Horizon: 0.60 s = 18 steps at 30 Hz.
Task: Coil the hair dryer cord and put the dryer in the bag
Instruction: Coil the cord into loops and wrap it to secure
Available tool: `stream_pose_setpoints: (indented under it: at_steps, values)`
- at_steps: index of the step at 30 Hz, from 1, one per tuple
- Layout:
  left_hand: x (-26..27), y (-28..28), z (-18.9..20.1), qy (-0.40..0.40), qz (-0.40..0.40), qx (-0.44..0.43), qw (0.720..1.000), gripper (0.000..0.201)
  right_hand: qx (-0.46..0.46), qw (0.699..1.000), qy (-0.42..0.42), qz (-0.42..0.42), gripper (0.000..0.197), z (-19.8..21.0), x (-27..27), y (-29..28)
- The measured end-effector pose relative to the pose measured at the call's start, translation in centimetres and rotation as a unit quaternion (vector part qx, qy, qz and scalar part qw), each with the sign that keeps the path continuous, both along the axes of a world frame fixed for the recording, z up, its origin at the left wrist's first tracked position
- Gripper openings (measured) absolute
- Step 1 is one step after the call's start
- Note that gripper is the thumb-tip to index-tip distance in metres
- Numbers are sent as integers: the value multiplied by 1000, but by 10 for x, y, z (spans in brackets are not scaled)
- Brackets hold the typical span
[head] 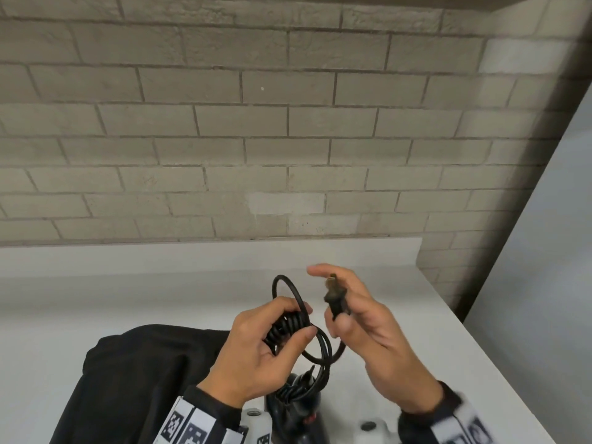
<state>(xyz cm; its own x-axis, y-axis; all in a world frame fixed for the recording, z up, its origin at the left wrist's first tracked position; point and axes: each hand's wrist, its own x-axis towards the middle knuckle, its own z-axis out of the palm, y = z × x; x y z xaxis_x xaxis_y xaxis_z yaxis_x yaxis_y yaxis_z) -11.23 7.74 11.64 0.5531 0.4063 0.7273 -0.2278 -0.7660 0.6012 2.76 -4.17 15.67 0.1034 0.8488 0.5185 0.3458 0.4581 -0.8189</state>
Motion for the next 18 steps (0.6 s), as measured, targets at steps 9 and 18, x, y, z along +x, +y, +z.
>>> stream_pose_setpoints:
  at_steps: [9, 18]
  values:
    - [-1, -2, -2, 27, -44, -18, 999, 14, 14, 994, 110, 23, 55, -5, -8, 36]
    - [6, -7, -9, 29, 50, -76, 995, 19, -17, 977, 198, -83, 45, 4, 10, 26]
